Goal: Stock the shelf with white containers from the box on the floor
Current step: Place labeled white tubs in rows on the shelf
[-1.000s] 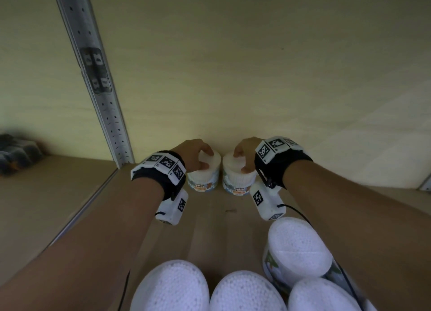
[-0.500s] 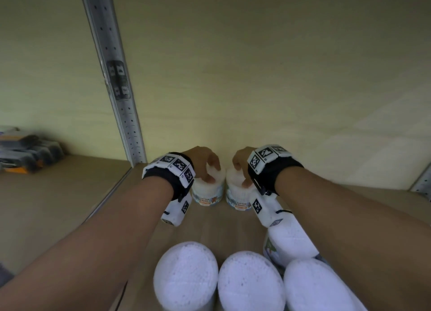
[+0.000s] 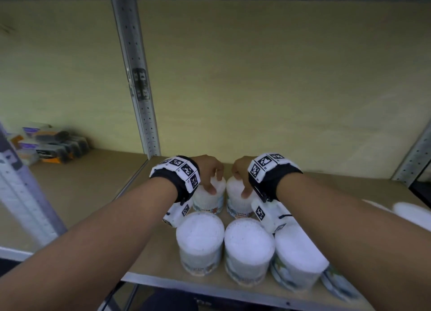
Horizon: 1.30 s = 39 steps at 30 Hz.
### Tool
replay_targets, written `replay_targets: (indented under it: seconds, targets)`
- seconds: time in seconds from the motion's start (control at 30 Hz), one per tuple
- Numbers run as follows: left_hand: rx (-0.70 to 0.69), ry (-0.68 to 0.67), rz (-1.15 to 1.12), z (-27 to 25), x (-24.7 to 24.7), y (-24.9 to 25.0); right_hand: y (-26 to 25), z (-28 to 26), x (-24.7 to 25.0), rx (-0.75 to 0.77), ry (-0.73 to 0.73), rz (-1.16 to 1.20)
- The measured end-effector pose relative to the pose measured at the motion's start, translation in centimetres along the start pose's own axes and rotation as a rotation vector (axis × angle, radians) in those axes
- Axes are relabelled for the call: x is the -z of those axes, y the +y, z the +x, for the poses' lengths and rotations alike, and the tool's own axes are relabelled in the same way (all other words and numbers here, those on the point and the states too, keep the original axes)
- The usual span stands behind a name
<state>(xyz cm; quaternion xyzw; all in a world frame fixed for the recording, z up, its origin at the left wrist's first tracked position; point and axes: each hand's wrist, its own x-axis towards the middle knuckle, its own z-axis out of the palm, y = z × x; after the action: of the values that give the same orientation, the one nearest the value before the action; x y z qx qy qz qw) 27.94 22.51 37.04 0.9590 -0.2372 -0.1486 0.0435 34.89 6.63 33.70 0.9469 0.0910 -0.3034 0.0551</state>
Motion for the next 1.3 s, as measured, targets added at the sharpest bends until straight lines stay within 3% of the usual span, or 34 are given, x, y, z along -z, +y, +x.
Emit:
replay_targets:
  seconds: [0.1, 0.2, 0.3, 0.37, 0.43, 0.53, 0.63, 0.73, 0.8, 1.03, 1.3]
  targets:
    - [0.008, -0.006, -0.011, -1.2, -0.5, 0.5, 3.1, 9.4, -2.0, 0.018, 0.029, -0.059]
    - [-0.003, 0.014, -0.005, -2.3, -0.8, 1.1, 3.8, 11.6, -2.8, 0.061, 0.091, -0.142]
    - [0.002, 0.026, 0.021, -3.1, -1.2, 1.3, 1.8, 4.7, -2.9, 0.034, 0.167, -0.147]
    - [0.011, 0.034, 0.041, -3.6, -1.4, 1.5, 1.4, 2.7, -3.3, 0.035, 0.142, -0.136]
    - [0.013, 0.034, 0.054, -4.0, -1.4, 1.8, 1.4, 2.2, -3.5, 0.025, 0.169, -0.14]
    - [0.021, 0.04, 0.059, -4.5, -1.5, 2.1, 2.7, 5.9, -4.5, 0.065, 0.241, -0.112]
    - [0.043, 0.039, 0.039, -4.9, -1.7, 2.4, 1.3, 0.3, -4.1, 0.052, 0.264, -0.11]
    - [0.062, 0.037, 0.021, -5.0, -1.9, 2.6, -0.5, -6.8, -4.1, 0.136, 0.295, -0.069]
    - [0.085, 0.04, 0.007, -5.1, -2.0, 2.7, -0.9, -8.7, -4.4, 0.144, 0.304, -0.011]
    - [0.148, 0.11, -0.043, -5.5, -2.1, 3.3, 0.9, -11.5, -5.4, 0.125, 0.427, 0.077]
    - [0.14, 0.186, -0.078, -4.9, -2.0, 7.3, 4.9, -15.9, -7.1, 0.091, 0.496, 0.112]
